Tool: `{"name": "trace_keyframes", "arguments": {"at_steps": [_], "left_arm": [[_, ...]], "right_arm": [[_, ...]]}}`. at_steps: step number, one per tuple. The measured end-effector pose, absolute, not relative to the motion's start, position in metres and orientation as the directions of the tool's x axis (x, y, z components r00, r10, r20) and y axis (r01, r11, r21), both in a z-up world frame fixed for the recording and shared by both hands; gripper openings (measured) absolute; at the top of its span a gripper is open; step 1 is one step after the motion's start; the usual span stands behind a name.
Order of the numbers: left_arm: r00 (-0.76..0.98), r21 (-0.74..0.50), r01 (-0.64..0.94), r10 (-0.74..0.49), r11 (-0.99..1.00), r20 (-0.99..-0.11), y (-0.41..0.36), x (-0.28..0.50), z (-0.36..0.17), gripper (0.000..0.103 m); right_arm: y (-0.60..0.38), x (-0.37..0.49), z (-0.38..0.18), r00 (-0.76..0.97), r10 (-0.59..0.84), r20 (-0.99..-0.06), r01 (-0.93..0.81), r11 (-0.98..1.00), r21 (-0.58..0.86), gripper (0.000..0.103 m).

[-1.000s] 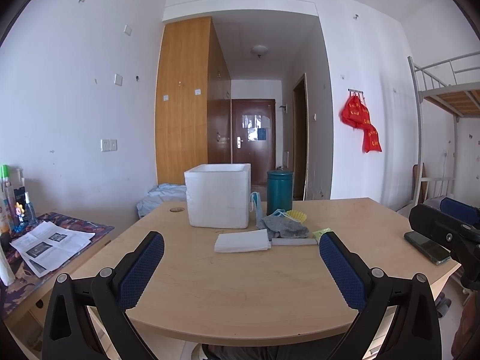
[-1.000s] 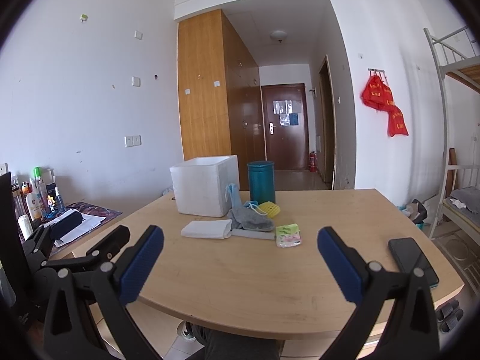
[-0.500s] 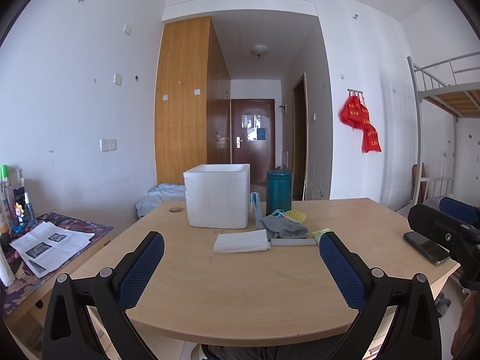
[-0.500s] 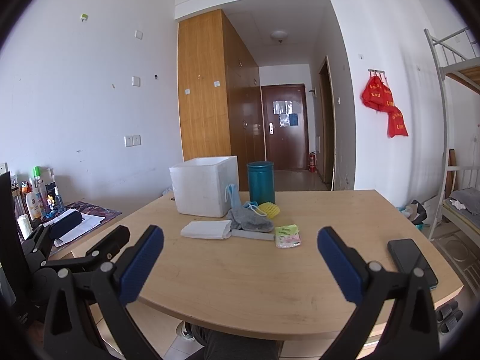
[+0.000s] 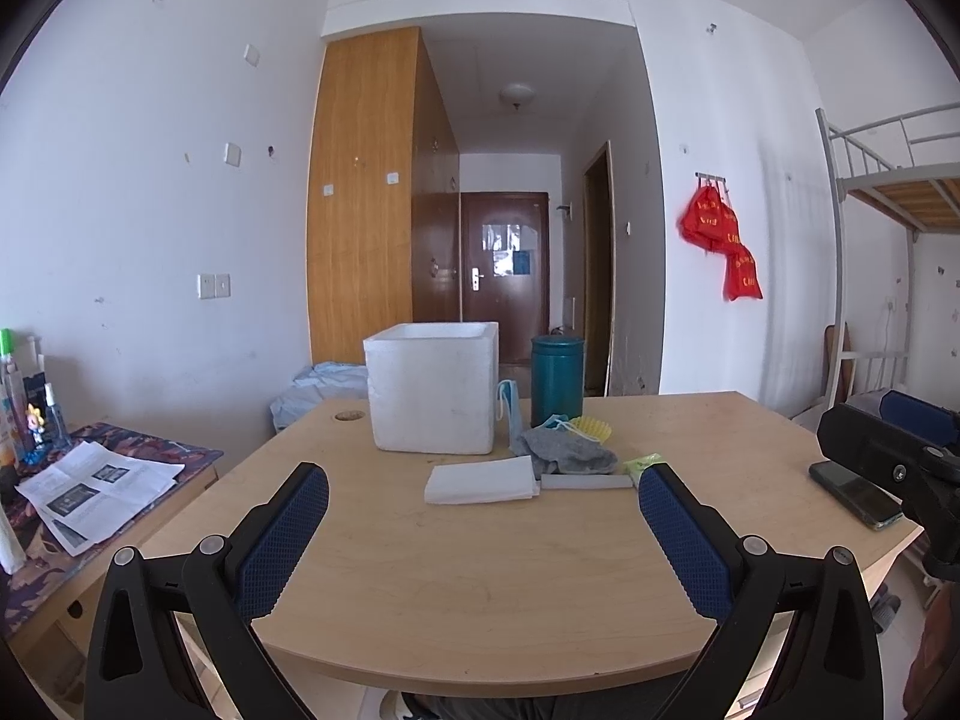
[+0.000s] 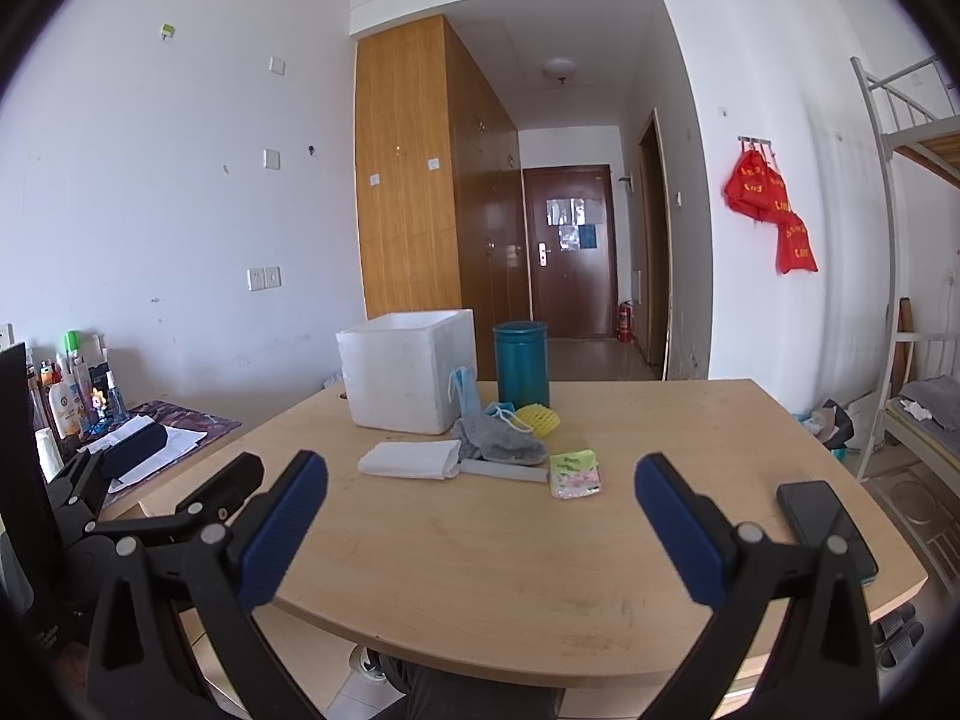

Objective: Organize soft objects

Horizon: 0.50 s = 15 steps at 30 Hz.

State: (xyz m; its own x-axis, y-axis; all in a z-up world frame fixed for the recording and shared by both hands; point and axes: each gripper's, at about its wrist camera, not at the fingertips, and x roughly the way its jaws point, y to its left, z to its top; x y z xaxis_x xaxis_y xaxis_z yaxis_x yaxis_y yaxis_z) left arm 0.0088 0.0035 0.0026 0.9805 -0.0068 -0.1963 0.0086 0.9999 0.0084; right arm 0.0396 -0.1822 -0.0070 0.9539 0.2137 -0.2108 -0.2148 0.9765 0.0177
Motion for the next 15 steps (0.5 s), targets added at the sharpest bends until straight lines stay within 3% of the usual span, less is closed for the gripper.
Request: {"name": "trace_keyframes", "arguments": {"at_steps": [15], "left_arm": [[0.966,0.014,0.013,-0.009,1.0,-0.257,0.001,0.053,0.0,0.103]], "right_arm": [[-0.185,0.086,-0.004,0.938,0.217,-0.271,-0.221,0.975,0.017,0.103]]}}
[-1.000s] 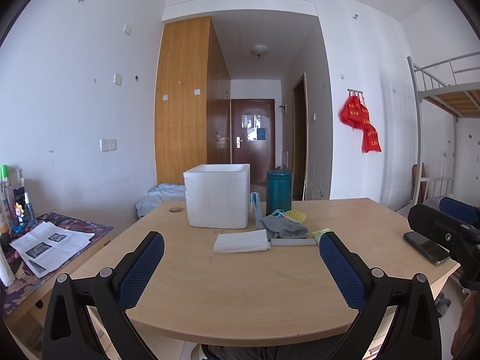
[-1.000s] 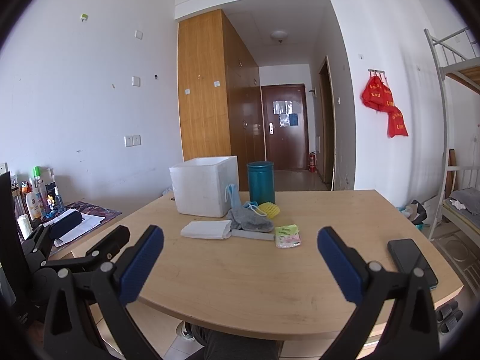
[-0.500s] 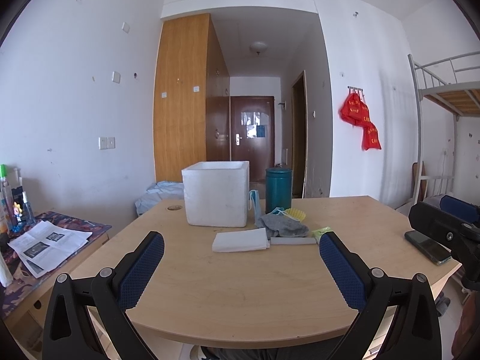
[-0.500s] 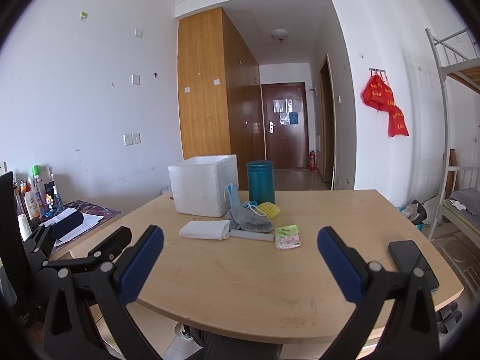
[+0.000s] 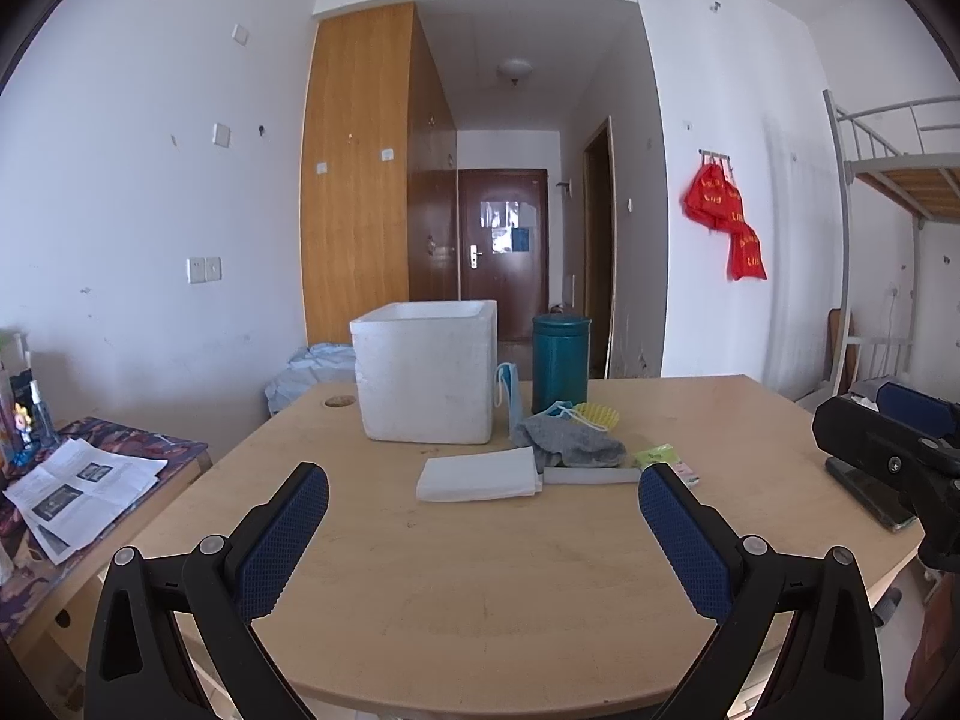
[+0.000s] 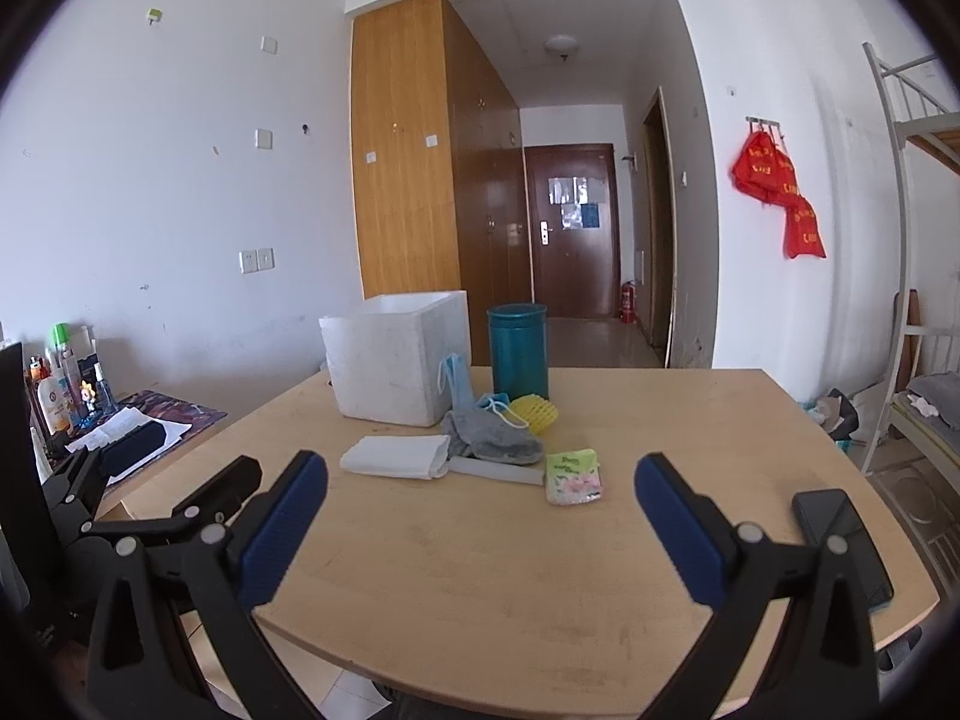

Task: Organize soft objects
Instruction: 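Move the left tool toward the white tissue while the right tool approaches the grey sock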

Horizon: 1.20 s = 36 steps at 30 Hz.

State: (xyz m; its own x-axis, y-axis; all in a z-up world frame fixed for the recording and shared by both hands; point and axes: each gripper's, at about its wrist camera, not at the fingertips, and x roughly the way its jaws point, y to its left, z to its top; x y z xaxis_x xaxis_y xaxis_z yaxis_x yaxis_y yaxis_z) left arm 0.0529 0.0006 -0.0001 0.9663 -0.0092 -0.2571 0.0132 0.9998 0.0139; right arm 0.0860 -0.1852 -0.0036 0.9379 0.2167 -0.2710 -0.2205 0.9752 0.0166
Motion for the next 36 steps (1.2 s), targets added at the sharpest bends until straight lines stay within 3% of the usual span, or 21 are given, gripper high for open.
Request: {"name": "trace_keyframes", "arguments": {"at_steps": [15,36], "left_arm": [[0.949,-0.017,0.021,-0.025,1.0,-0.314,0.009,0.111,0.001,0.103],[0.838,-0.04,0.028,-0.046,0.999,-0.544,0.015,0.231,-0.019,0.103]], "right_arm": [[-0.174,0.139,0.001,0.912,0.253,-0.322,-0.264,0.964,0.009,0.103],[-0.17,0.264,-0.013,0.799,0.281,-0.532,-0.304,0.952,0.047,0.103]]}}
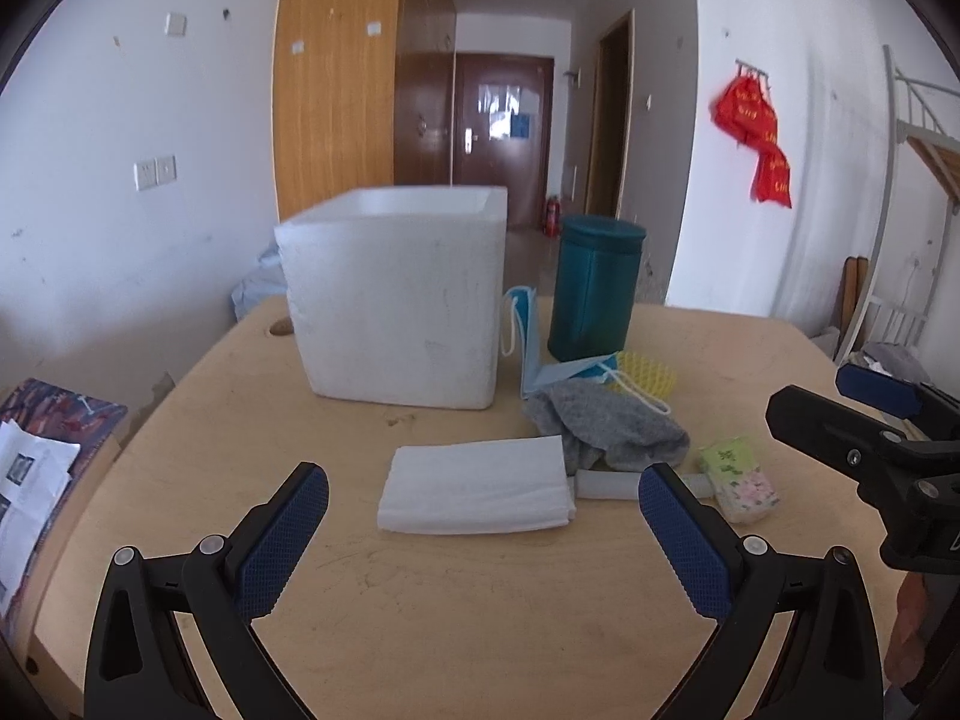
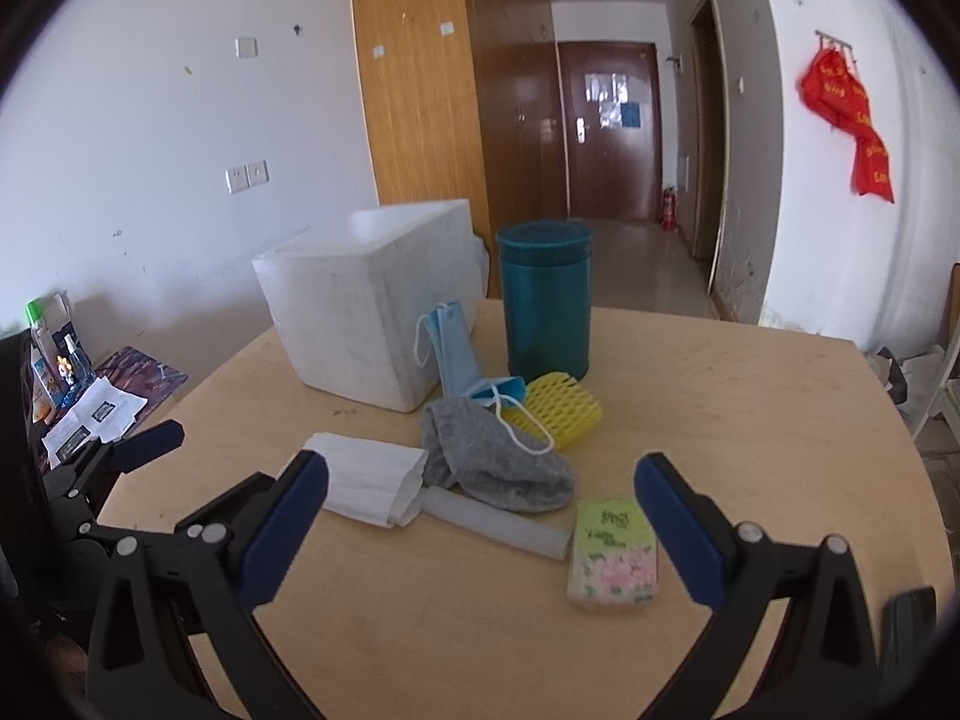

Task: Organize soft objects
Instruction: 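Move the left tool toward the white tissue while the right tool approaches the grey sock, then close the left gripper on the white tissue while the right gripper grasps the grey sock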

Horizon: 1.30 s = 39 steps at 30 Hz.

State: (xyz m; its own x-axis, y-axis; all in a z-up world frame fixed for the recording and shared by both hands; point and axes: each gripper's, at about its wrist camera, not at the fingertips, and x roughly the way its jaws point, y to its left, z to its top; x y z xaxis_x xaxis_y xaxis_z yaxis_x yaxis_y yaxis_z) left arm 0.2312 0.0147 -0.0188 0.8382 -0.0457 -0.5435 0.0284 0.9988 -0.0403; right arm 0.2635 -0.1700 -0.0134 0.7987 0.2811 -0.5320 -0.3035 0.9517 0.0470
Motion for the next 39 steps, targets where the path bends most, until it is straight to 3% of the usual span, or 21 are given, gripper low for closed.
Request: {"name": "trace_keyframes", "arguments": {"at_steps": [10,18,33,34,39], "left_arm": [[0.752,-0.033,0.033,-0.046,0.999,-0.657,0.023,0.283,-0.037,0.103],[0.647,-0.072,0.03,-0.075,0.997,-0.759,0.032,0.319,-0.064,0.103],[0.531,-0.128,0.045,-0.132,0.991,-0.837,0.043,0.343,-0.096,0.103],[0.526,-0.127,0.045,-0.131,0.991,-0.84,0.042,0.343,-0.098,0.102],[0.533,-0.092,0.049,-0.104,0.995,-0.84,0.041,0.341,-0.099,0.097]], "right_arm": [[-0.161,0.323,-0.028,0.716,0.283,-0.638,-0.336,0.941,0.041,0.1],[-0.151,0.359,-0.05,0.617,0.298,-0.728,-0.365,0.928,0.07,0.084],[-0.137,0.385,-0.072,0.546,0.301,-0.782,-0.4,0.913,0.073,0.084],[-0.136,0.386,-0.073,0.543,0.3,-0.784,-0.402,0.913,0.07,0.082],[-0.135,0.389,-0.078,0.508,0.305,-0.806,-0.406,0.91,0.089,0.048]]}}
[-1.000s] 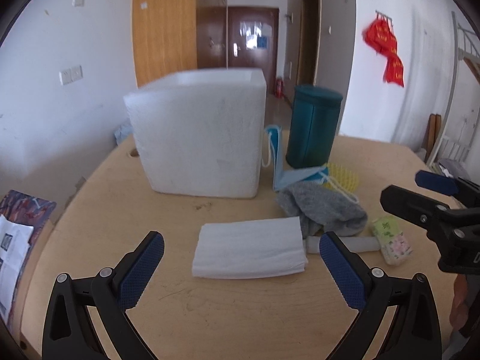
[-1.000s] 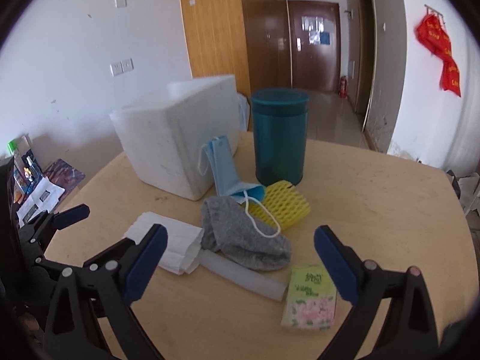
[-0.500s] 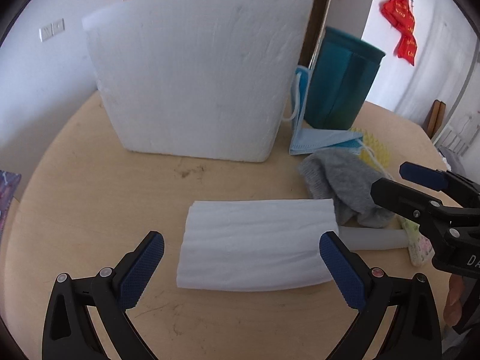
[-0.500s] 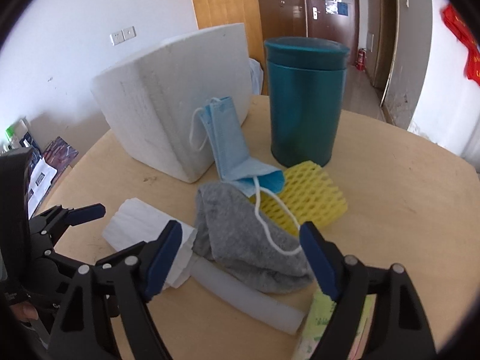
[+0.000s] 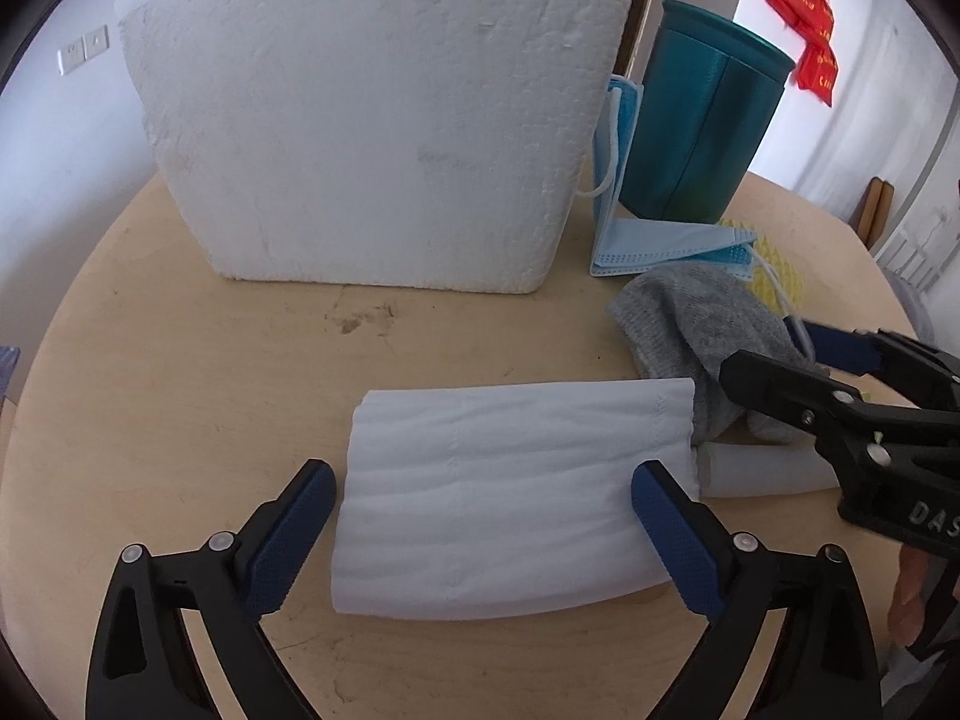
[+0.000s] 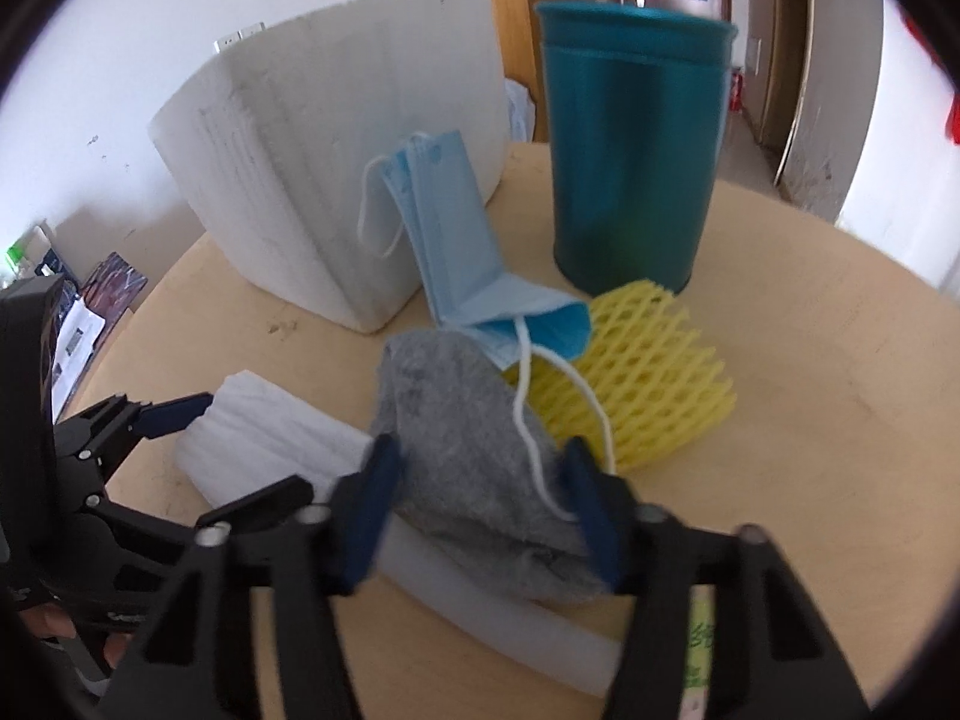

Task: Organize soft objects
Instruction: 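Close the left gripper on the white tissue while the right gripper grasps the grey sock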

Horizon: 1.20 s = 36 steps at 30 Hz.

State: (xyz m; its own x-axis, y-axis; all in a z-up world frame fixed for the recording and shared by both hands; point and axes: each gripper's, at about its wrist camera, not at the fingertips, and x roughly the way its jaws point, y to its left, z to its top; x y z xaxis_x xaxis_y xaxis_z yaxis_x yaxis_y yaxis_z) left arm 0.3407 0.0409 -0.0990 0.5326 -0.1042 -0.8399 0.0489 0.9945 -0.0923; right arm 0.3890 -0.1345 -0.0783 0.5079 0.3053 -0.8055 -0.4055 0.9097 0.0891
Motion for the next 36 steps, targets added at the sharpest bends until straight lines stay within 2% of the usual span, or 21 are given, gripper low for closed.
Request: {"name": "trace_keyframes", "arguments": {"at_steps": [1,3,5,6,11,13,18,19,22,23,26,32,36], "left_arm": [[0.537,-0.084,0.051,-0.098,0.995,-0.838,0.04,0.339,-0.1,0.092],[0.547,-0.073,0.058,-0.093,0.996,-0.832,0.039,0.336,-0.101,0.083],[0.559,-0.068,0.053,-0.086,0.996,-0.825,0.044,0.34,-0.095,0.066],[0.562,-0.063,0.051,-0.081,0.997,-0.823,0.047,0.34,-0.093,0.063],[0.575,-0.075,0.043,-0.086,0.996,-0.813,0.052,0.34,-0.09,0.028],[0.575,-0.085,0.052,-0.099,0.995,-0.812,0.054,0.339,-0.089,0.018],[0.588,-0.08,0.077,-0.11,0.994,-0.802,0.056,0.332,-0.084,0.013],[0.59,-0.08,0.081,-0.113,0.993,-0.799,0.057,0.33,-0.082,0.012],[0.593,-0.083,0.086,-0.117,0.993,-0.797,0.058,0.33,-0.082,0.01],[0.594,-0.086,0.088,-0.121,0.992,-0.796,0.06,0.328,-0.081,0.009],[0.595,-0.095,0.092,-0.131,0.991,-0.793,0.056,0.331,-0.077,0.007],[0.594,-0.108,0.099,-0.146,0.989,-0.791,0.054,0.329,-0.078,0.005],[0.593,-0.116,0.094,-0.149,0.989,-0.791,0.062,0.324,-0.079,0.004]], "right_arm": [[-0.135,0.389,-0.079,0.498,0.312,-0.809,-0.407,0.908,0.099,0.042],[-0.137,0.389,-0.078,0.492,0.33,-0.806,-0.412,0.904,0.119,0.039],[-0.139,0.387,-0.076,0.499,0.343,-0.796,-0.412,0.902,0.13,0.034],[-0.139,0.386,-0.074,0.502,0.347,-0.793,-0.413,0.901,0.132,0.033],[-0.143,0.379,-0.066,0.513,0.355,-0.781,-0.416,0.899,0.135,0.027],[-0.148,0.377,-0.064,0.514,0.353,-0.782,-0.413,0.901,0.135,0.027],[-0.15,0.373,-0.058,0.571,0.292,-0.767,-0.405,0.913,0.047,0.028],[-0.151,0.37,-0.054,0.589,0.288,-0.755,-0.405,0.914,0.033,0.033],[-0.153,0.365,-0.042,0.643,0.282,-0.712,-0.403,0.915,-0.001,0.058],[-0.153,0.361,-0.038,0.664,0.279,-0.694,-0.399,0.917,-0.014,0.061],[-0.146,0.354,-0.034,0.658,0.337,-0.674,-0.455,0.891,0.001,0.061],[-0.129,0.371,-0.056,0.53,0.44,-0.725,-0.519,0.844,0.133,0.059],[-0.124,0.38,-0.069,0.527,0.402,-0.749,-0.501,0.859,0.108,0.058]]}}
